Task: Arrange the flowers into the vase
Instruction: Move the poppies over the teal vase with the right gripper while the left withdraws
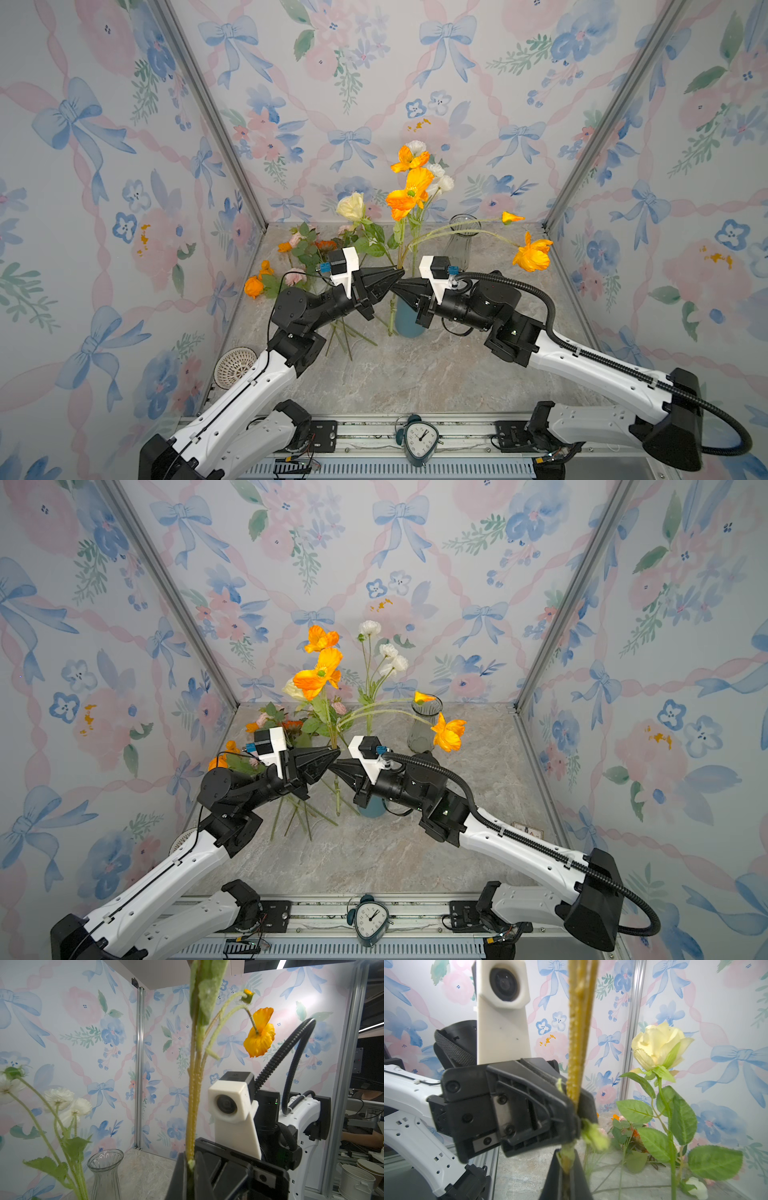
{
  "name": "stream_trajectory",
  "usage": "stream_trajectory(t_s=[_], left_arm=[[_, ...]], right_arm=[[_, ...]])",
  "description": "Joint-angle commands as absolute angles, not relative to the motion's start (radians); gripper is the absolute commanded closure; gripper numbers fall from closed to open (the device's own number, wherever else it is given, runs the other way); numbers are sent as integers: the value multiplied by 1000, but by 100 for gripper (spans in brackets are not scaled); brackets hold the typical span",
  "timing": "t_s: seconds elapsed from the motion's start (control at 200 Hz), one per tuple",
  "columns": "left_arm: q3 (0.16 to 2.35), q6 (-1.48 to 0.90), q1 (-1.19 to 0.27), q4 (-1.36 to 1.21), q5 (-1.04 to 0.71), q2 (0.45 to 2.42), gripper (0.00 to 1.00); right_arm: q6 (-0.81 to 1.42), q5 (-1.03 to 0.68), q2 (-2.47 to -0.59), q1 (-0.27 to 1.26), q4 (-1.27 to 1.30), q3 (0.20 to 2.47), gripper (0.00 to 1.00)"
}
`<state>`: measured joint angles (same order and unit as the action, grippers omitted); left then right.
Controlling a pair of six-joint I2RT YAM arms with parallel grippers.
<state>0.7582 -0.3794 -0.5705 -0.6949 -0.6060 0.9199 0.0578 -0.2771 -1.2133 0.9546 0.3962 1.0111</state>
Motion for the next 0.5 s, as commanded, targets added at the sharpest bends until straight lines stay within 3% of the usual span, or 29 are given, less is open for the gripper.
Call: stream_trajectory(t_s=[0.0,0.045,0.1,0.135,0.15,0.19,0.495], left_arm=[[740,-393,-577,-718,-615,922,95],[739,-393,-575,-714,-601,919,64],[743,-386,-570,-687,-571,911,41],[746,-371,-564,-662,-564,901,13],[748,-361,-561,-650,-563,897,7],[757,-333,-552,-604,-561,881,2],[708,-98,-384,-255,-618,675,2]], right_arm=[[57,-267,-1211,942,415,1052,100],[51,-261,-1205,940,404,1052,100],[43,-248,-1198,935,390,1047,100],[38,-242,-1192,931,379,1045,100],[35,-239,-1187,928,373,1044,100],[29,-233,-1174,919,362,1039,100],[9,-53,-1064,812,350,977,100]])
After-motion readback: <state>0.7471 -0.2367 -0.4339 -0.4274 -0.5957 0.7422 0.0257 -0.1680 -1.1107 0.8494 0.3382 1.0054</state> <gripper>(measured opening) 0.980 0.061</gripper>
